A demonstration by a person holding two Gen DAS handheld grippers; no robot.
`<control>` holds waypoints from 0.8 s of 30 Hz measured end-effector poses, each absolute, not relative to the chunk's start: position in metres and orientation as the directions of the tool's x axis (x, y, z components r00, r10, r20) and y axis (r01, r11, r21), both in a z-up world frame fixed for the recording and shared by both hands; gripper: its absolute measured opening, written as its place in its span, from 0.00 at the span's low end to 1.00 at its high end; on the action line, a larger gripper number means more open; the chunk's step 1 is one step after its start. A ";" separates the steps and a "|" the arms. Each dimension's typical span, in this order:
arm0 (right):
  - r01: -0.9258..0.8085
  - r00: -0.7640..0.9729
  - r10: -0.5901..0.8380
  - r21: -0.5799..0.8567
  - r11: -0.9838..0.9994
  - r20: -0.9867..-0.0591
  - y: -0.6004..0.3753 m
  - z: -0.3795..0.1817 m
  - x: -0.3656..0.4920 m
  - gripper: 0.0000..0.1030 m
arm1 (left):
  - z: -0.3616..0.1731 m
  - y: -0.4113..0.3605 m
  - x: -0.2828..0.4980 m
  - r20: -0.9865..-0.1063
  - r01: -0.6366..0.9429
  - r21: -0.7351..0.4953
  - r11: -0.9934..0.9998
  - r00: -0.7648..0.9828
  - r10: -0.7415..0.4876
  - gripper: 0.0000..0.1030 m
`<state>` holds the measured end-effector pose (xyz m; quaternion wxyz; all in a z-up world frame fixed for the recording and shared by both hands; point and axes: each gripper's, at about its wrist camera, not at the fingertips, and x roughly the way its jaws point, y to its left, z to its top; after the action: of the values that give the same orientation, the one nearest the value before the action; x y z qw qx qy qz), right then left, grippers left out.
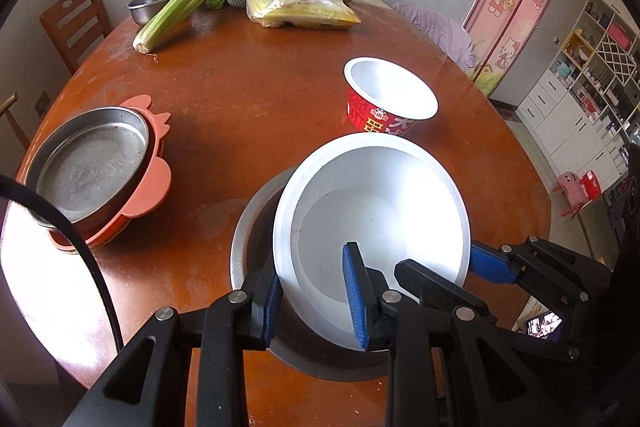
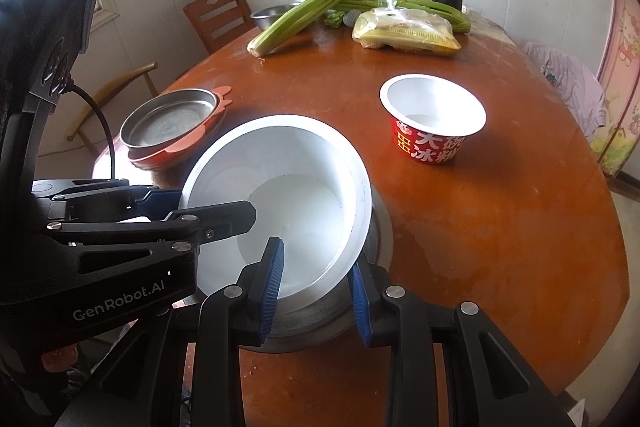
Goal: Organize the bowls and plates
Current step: 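Lower the white bowl into the steel bowl and open the left gripper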
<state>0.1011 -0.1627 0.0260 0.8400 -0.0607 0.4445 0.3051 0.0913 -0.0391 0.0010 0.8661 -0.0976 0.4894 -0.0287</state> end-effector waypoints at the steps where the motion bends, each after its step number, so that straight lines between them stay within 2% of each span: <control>1: -0.566 0.417 0.457 0.169 0.807 -0.786 -0.163 0.025 0.101 0.33 | 0.000 -0.039 0.091 -0.843 -0.046 -0.200 0.979 0.517 -0.148 0.27; 24: -0.562 0.419 0.421 0.134 0.816 -0.804 -0.153 0.014 0.101 0.33 | -0.012 -0.033 0.093 -0.853 -0.055 -0.202 0.978 0.500 -0.148 0.28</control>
<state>0.1012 -0.1526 0.0144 0.8387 -0.0780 0.4523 0.2931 0.0929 -0.0328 -0.0119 0.8600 -0.1016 0.4994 -0.0270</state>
